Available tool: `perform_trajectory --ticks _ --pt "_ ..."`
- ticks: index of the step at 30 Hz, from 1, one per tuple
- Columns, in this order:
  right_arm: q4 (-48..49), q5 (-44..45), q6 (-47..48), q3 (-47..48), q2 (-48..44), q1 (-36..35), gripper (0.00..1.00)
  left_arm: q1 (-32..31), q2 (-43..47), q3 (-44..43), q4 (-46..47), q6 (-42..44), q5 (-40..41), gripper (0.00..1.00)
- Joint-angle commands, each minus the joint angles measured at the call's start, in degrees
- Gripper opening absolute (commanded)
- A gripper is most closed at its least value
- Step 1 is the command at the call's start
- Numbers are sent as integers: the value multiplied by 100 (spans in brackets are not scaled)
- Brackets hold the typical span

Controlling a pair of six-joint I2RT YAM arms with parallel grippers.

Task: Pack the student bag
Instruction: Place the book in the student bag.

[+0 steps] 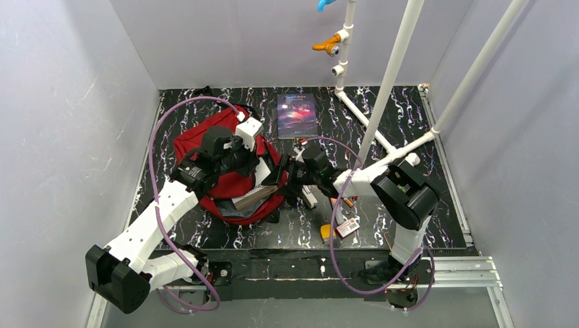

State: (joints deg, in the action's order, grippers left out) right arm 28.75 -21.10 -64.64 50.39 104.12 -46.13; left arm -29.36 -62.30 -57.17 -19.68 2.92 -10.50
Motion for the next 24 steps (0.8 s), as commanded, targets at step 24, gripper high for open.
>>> perform_trajectory --ticks 24 --pt "-40 24 -26 745 412 133 61 -43 131 -162 123 -1 -127 0"
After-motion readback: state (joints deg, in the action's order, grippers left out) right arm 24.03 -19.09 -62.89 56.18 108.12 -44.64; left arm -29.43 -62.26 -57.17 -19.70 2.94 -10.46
